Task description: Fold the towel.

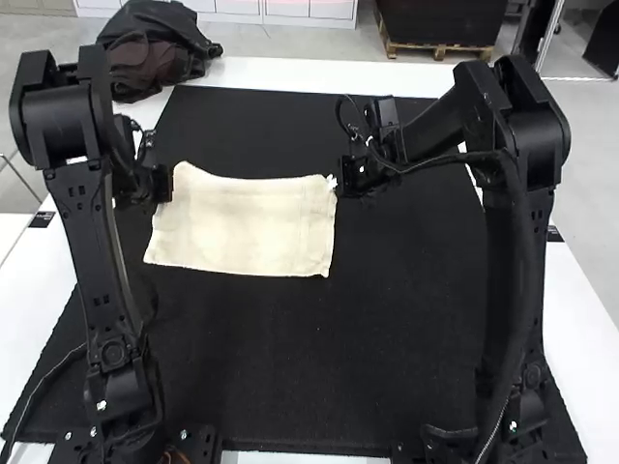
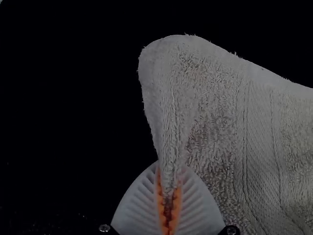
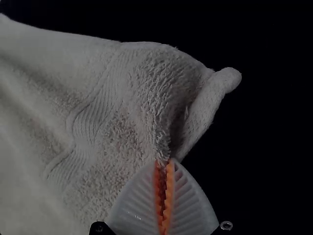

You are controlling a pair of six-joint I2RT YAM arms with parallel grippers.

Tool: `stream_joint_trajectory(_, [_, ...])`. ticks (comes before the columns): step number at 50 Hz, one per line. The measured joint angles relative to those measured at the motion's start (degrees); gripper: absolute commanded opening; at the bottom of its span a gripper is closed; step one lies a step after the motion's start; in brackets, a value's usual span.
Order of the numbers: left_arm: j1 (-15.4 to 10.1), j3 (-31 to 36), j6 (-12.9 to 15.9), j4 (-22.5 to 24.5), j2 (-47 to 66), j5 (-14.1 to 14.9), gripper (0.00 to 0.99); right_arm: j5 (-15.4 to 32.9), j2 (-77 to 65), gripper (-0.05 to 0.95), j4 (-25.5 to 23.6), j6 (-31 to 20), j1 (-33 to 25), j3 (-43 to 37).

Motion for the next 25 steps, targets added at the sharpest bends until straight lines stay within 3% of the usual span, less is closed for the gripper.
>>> stream_joint_trajectory(12, [2.1, -1.9, -0.2, -0.5, -0.5, 3.7, 0.023, -1.5, -2.3, -0.03, 0.1, 0.5, 0.0, -2.8])
stream_joint_trajectory(25, [2.3, -3.0, -0.4, -0.7, -5.1, 4.9, 0.023, -2.2, -6.9, -0.03, 0.1, 1.1, 0.0, -5.2])
